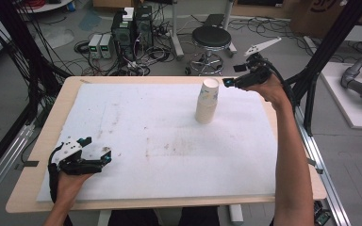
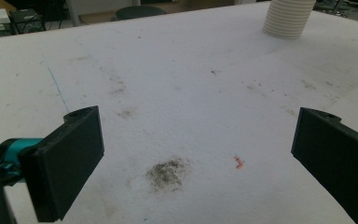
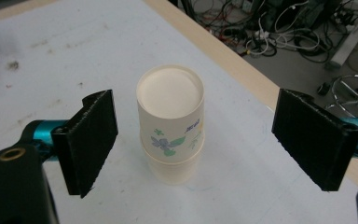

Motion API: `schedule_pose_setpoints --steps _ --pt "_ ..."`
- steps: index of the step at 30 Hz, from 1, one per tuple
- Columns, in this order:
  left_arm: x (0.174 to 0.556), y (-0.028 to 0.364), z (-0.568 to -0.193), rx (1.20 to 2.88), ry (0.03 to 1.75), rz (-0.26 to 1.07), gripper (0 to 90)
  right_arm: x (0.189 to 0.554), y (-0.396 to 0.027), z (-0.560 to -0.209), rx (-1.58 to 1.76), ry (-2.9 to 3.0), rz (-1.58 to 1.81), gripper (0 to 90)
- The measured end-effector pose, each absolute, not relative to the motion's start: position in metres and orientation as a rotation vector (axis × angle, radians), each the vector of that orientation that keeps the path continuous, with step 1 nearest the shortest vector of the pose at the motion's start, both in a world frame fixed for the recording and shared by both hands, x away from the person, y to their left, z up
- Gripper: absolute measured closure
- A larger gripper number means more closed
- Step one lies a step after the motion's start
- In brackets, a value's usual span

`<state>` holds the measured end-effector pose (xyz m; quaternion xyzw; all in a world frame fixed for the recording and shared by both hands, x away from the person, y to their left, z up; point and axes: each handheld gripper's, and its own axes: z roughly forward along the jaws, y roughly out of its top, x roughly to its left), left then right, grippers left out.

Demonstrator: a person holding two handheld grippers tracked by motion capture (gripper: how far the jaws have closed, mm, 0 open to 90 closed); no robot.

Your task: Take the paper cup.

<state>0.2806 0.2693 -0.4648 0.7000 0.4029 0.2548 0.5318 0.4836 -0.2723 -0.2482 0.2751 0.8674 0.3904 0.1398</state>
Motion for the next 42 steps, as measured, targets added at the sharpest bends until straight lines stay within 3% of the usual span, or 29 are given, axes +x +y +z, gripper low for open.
schedule_pose_setpoints --steps 13,37,42 --pt "0.281 0.269 -0.465 1.675 0.958 0.609 2.3 0.506 -0.237 -0.255 0.741 2.648 1.012 14.7" --pt "0.281 0.269 -0.465 1.673 0.958 0.608 2.3 0.516 -0.218 -0.273 0.759 2.728 0.89 15.3" --pt "0.281 0.269 -0.465 1.675 0.958 0.609 2.3 0.516 -0.219 -0.275 0.757 2.724 0.892 20.3"
